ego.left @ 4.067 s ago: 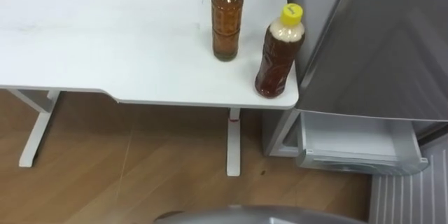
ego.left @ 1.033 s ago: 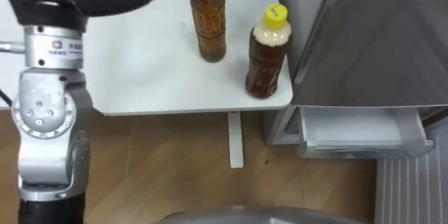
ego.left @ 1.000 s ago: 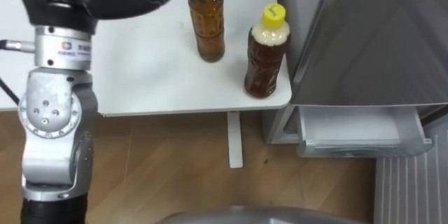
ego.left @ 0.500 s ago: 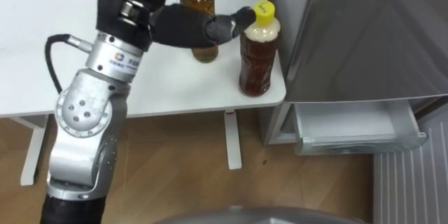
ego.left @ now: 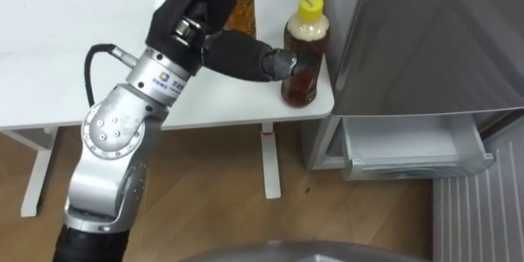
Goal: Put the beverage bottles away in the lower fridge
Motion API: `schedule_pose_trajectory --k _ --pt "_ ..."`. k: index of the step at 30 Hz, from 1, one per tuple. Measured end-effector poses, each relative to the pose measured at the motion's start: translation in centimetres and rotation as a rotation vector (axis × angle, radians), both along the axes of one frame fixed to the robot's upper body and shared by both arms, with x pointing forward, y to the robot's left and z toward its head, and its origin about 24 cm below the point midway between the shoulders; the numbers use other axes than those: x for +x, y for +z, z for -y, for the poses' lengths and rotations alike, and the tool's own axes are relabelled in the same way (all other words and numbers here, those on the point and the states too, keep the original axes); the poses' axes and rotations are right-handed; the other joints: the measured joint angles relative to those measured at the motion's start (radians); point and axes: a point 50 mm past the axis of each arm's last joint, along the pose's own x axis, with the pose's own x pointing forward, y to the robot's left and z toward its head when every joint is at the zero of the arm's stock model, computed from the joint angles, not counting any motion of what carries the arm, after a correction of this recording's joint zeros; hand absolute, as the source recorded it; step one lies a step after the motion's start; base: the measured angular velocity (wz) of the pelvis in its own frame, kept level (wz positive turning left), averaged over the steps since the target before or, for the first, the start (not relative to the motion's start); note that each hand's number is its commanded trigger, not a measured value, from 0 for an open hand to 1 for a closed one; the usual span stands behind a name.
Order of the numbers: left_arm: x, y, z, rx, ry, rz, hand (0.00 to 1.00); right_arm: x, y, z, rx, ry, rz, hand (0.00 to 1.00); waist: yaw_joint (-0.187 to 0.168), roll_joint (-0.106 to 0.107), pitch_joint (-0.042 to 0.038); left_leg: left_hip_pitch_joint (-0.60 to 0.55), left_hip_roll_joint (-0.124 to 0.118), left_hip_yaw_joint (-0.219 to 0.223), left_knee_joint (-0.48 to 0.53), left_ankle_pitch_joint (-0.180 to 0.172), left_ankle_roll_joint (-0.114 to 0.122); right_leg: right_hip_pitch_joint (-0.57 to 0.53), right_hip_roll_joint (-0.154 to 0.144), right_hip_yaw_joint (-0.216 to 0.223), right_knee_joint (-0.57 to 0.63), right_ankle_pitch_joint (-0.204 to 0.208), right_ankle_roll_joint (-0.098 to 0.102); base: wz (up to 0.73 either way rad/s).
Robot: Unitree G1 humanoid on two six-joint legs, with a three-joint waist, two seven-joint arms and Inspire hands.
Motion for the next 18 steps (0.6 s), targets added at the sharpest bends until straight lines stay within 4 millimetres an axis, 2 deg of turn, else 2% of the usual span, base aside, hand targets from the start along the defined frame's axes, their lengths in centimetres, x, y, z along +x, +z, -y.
schedule_pose_trajectory --k 7,11,14,18 --pt "0.0 -0.5 0.3 -0.022 -0.043 -0.035 0.0 0.1 0.0 0.0 -0.008 0.006 0.004 0.0 -0.001 0.014 -0.0018 0.004 0.0 0.008 -0.003 0.0 0.0 -0.001 0.0 0.016 0.002 0.0 0.0 -0.05" --pt "0.3 -2.2 0.6 -0.013 -0.054 -0.117 0.0 0.5 0.0 -0.1 -0.006 0.012 0.019 0.0 -0.002 0.011 0.0011 0.002 0.002 0.016 -0.007 0.0 0.0 -0.01 0.001 0.024 0.009 0.0 0.0 -0.05" --pt "0.3 -2.4 0.6 -0.016 -0.053 -0.13 0.0 0.6 0.0 -0.1 -0.004 0.012 0.022 0.0 -0.001 0.005 0.005 -0.008 0.001 0.018 -0.007 0.0 0.0 -0.021 0.0 0.027 0.009 0.0 0.0 -0.02" --pt "0.4 -2.7 0.4 -0.021 -0.055 -0.146 0.0 0.5 0.0 -0.1 -0.009 0.016 0.009 0.0 0.001 0.004 0.0062 -0.012 0.0 0.018 -0.006 0.0 0.0 -0.021 0.0 0.035 0.01 0.0 0.0 -0.02"
